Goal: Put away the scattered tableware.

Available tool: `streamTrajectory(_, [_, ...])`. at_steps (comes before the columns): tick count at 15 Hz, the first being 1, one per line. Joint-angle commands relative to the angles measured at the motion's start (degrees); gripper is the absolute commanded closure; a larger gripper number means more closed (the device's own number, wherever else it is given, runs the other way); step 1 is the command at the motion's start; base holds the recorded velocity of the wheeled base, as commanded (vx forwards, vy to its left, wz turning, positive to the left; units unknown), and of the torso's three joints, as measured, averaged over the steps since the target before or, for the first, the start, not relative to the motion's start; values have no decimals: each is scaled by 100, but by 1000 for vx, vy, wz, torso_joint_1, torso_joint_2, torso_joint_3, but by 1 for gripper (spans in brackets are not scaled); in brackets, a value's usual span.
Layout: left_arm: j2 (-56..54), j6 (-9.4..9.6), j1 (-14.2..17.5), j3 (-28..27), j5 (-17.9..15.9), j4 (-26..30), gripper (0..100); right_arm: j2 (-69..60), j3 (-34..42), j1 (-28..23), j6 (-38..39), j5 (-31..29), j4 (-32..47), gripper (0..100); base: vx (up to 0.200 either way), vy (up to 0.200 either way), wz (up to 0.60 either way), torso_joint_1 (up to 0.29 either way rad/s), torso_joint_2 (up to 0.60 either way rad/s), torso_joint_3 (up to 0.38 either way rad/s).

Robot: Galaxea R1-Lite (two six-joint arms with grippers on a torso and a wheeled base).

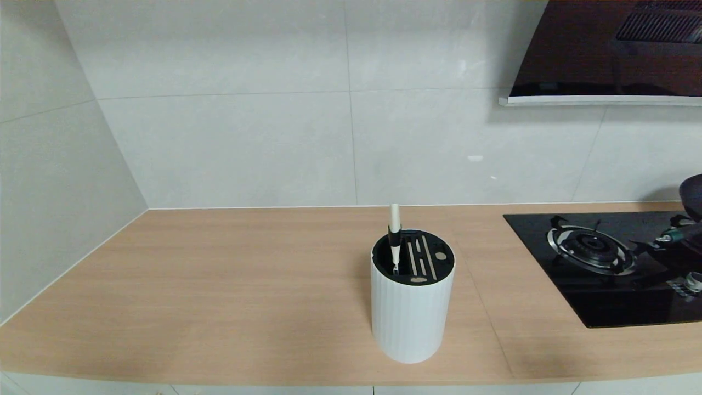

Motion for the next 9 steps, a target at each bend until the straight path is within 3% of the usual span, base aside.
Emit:
streamTrajectory(1, [-1202, 241, 667, 189, -80, 250, 0, -1542, -103, -533, -22, -4, 827, 0, 0, 0, 0, 0, 0, 0])
streamTrajectory(2, [-1342, 328, 799, 330, -36, 224, 0, -1647, -24, -876, -145, 13, 889, 0, 0, 0, 0, 0, 0, 0])
streamTrajectory(3, [-1325, 205, 1045, 479, 104, 162, 0, -1858, 170, -1236, -295, 101, 915, 0, 0, 0, 0, 0, 0, 0])
streamTrajectory(5, [-1334, 30, 1177, 734, 218, 39, 0, -2271, 609, -1570, -576, 242, 898, 0, 0, 0, 0, 0, 0, 0])
streamTrajectory(8, [-1342, 38, 1388, 1499, 394, -436, 0, -2297, 1163, -1553, -690, 189, 581, 0, 0, 0, 0, 0, 0, 0])
streamTrajectory(9, [-1430, 74, 1607, 1868, 377, -708, 0, -2297, 1391, -1553, -681, 189, 309, 0, 0, 0, 0, 0, 0, 0])
